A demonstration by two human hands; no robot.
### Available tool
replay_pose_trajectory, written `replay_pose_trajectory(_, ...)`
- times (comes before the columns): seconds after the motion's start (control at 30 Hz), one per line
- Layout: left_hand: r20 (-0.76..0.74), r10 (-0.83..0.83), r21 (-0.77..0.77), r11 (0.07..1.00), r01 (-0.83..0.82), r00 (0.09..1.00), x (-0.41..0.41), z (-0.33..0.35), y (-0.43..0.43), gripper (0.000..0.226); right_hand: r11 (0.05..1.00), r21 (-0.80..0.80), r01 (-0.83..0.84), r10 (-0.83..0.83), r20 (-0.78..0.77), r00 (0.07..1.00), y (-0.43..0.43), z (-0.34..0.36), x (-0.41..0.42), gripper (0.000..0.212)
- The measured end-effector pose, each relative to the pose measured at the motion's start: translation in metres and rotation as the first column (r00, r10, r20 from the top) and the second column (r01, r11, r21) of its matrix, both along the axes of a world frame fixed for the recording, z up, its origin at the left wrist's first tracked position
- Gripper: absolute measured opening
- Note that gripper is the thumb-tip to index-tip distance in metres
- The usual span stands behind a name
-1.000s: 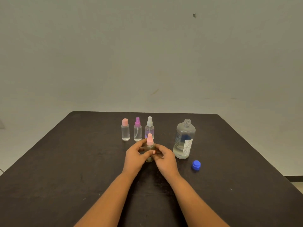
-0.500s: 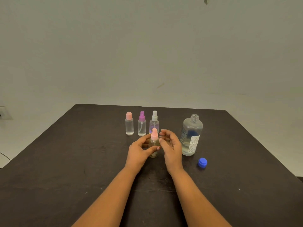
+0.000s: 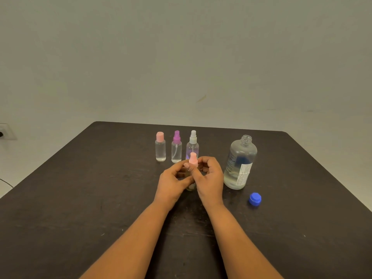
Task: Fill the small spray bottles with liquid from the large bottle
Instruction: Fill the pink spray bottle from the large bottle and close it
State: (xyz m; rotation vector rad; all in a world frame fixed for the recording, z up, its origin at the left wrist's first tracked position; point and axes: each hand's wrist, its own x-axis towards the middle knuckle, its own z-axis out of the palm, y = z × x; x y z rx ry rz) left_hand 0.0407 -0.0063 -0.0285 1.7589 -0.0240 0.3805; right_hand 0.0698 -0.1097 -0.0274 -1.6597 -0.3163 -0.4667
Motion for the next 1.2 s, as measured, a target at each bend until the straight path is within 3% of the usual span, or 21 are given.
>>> replay_pose_trajectory(0.67, -0.032, -0.033, -0.018, 0.999, 0.032, 0.999, 0.002, -0.002, -0.002, 0.042, 0.970, -0.214, 0.116, -0.072, 0.201, 0.977, 0.005, 0.002, 0.001, 0.007)
replay_pose_trajectory(0.9, -0.004, -0.050, 0.008, 0.999, 0.050, 0.999, 0.000, 0.000, -0.003, 0.044, 0.976, -0.217, -0.026, 0.060, 0.154, 0.986, -0.002, 0.003, 0.003, 0.018)
replay_pose_trajectory(1.03, -0.022, -0.040, 0.033, 0.999, 0.040, 0.999, 0.000, 0.000, -0.002, 0.045, 0.994, -0.094, -0.057, 0.061, 0.042, 0.997, -0.003, 0.002, 0.001, 0.017)
replay_pose_trajectory(1.1, -0.026, -0.041, 0.032, 0.999, 0.042, 0.999, -0.001, 0.000, -0.003, 0.048, 0.999, -0.027, -0.041, 0.041, -0.024, 0.999, -0.003, 0.002, 0.001, 0.027)
replay_pose_trajectory(1.2, -0.022, -0.041, 0.030, 0.999, 0.042, 0.999, -0.001, 0.002, -0.004, 0.048, 0.998, -0.063, 0.014, -0.014, 0.004, 1.000, -0.002, 0.003, 0.002, 0.025)
